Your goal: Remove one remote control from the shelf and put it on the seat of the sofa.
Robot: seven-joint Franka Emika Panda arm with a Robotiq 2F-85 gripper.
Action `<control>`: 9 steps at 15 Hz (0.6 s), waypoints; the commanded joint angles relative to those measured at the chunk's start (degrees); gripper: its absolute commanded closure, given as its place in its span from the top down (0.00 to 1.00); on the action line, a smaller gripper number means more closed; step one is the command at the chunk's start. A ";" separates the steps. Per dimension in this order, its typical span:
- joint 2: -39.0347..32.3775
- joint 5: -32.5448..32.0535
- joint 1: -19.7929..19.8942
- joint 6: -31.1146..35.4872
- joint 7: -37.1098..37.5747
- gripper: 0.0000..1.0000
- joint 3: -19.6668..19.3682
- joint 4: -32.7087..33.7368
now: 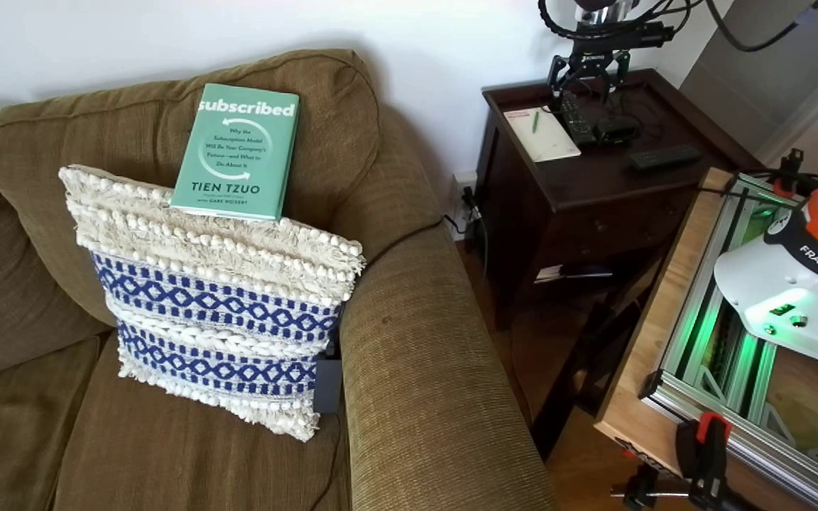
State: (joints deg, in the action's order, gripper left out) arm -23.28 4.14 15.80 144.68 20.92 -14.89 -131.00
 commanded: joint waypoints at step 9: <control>-15.12 2.09 5.00 -0.05 -11.96 1.00 0.01 13.44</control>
State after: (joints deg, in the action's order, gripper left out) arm -34.93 5.50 19.21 144.68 12.83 -15.36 -120.65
